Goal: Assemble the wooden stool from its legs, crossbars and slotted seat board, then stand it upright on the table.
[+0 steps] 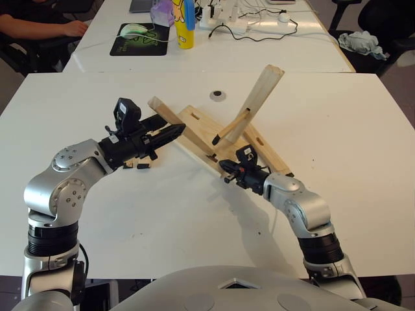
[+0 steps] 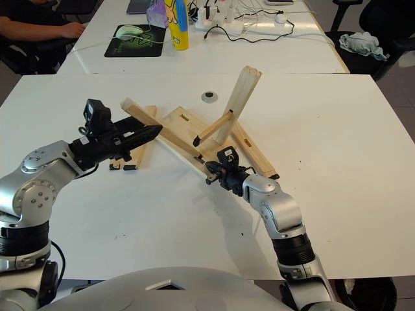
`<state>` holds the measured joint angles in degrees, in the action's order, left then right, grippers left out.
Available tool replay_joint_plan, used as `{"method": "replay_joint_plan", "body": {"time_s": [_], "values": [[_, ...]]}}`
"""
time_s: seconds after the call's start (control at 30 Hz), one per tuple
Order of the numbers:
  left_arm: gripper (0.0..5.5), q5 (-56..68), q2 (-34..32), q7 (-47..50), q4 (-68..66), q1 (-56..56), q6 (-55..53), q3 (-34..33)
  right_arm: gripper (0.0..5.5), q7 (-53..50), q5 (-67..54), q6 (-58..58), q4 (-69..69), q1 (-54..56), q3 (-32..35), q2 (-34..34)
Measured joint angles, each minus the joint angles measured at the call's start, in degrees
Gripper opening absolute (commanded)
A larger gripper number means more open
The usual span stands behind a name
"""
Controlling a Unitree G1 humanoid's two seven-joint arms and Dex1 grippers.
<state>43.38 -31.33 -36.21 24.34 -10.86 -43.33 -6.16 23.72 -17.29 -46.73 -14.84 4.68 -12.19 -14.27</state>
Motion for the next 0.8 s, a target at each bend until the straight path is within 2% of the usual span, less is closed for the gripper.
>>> {"method": "replay_joint_plan", "body": {"time_s": [0.2,0.8], "values": [[2.07,1.9,0.32,0.81,0.17,0.04,-2.3,-0.69,0.0,-0.71,-0.16,0.0,0.09,-0.07,0.04,0.46],[2.07,6.12,-4.38,0.52,-1.69,-1.7,-9.37,-4.13,0.0,-2.95,-1.23,0.75,0.21,-1.19,0.59,2.16]]}}
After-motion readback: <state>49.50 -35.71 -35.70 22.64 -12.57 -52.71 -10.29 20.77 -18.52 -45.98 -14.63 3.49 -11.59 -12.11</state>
